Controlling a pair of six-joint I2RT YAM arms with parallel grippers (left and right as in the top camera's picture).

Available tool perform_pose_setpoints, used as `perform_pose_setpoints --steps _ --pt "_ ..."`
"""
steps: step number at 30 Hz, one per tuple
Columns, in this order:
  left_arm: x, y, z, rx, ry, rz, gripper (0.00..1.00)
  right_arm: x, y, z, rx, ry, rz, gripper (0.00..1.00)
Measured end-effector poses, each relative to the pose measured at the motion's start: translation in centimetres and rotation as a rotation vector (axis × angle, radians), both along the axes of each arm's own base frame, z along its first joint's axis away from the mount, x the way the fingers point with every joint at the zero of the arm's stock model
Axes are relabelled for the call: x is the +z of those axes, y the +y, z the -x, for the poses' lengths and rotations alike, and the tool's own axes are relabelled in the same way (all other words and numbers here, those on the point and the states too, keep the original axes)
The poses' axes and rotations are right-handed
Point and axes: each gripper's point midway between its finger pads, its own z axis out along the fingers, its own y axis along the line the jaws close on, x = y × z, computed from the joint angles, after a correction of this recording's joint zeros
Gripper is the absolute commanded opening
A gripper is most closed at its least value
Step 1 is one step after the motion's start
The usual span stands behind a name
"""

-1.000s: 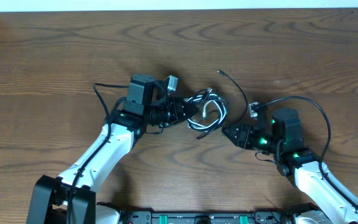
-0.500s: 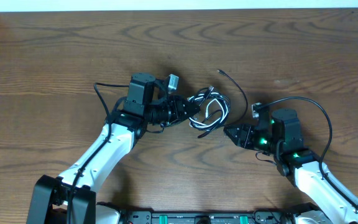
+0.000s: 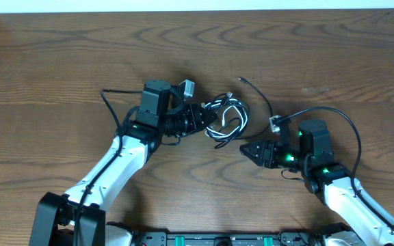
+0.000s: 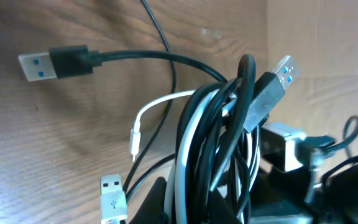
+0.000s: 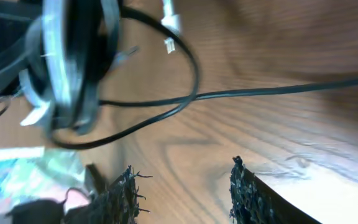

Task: Untangle cables

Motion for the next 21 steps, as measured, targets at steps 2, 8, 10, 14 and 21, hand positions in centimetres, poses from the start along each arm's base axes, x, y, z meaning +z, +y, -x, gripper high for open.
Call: perform_pose_setpoints --steps 2,8,10,14,21 --pt "-0.2 0.1 -0.1 -0.025 -0.055 -0.029 0.08 1.2 0.6 0.2 0.049 -0.038 -0.052 0.46" --pt "-0.9 1.0 -1.0 -0.028 -0.156 -0.123 0.08 6.2 2.1 1.0 0.22 -0.193 -0.244 0.49" --pt "-1.0 1.1 -1.1 -0.029 -0.173 -0.139 0.08 7.0 2.4 1.4 0.249 -0.195 -0.279 0.51" --pt "-1.1 0.5 -0.8 -0.047 -0.19 -0.156 0.08 7.2 2.4 1.7 0.254 -0.159 -0.301 0.54" --pt "-1.4 -2.1 1.0 -0.135 -0.236 -0.19 0.08 6.9 2.4 1.4 0.203 -0.067 -0.311 0.55"
